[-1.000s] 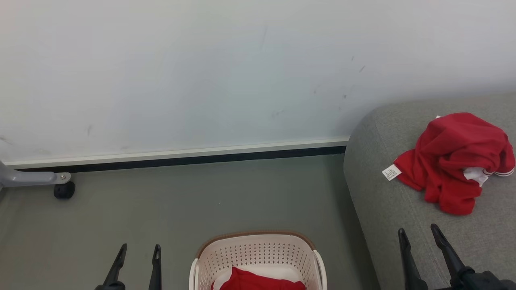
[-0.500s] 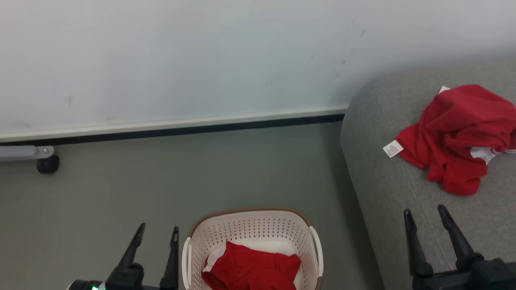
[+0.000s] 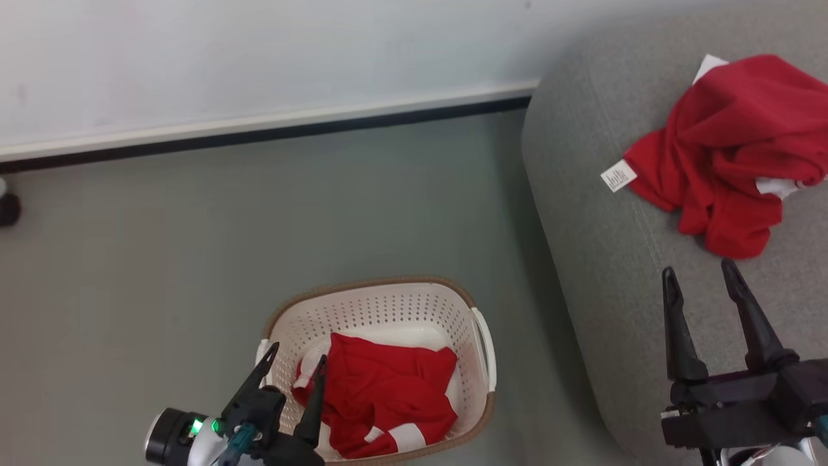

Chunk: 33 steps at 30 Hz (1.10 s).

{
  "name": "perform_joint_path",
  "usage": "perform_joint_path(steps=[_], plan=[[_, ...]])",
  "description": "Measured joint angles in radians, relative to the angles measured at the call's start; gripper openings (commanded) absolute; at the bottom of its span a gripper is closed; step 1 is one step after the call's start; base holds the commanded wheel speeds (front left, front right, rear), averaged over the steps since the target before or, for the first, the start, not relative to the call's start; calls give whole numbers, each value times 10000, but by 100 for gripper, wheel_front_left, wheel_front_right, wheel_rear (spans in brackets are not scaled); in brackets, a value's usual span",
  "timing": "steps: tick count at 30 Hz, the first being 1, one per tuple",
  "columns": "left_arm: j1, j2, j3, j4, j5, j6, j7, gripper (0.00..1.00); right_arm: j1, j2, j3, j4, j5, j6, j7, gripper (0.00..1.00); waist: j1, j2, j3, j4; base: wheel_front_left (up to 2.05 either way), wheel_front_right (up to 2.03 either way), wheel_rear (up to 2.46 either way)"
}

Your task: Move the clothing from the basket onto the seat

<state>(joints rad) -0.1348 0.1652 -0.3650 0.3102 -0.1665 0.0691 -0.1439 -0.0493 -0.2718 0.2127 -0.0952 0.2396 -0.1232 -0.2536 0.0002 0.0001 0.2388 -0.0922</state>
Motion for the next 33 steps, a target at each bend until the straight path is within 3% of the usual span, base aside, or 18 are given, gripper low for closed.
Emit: perform_joint_path(steps=[18,33], plan=[[-1766,-364,-608,2550,491,-349,1081,100,-1626,132,238,-236,-31,199,2,100,0,1,2302,-1227,0,0,0],[-3398,-422,-548,4073,629,-343,1877,100,-2891,408,389,-328,-82,414,-2,100,-1,1,4459,-2136,0,0,0]])
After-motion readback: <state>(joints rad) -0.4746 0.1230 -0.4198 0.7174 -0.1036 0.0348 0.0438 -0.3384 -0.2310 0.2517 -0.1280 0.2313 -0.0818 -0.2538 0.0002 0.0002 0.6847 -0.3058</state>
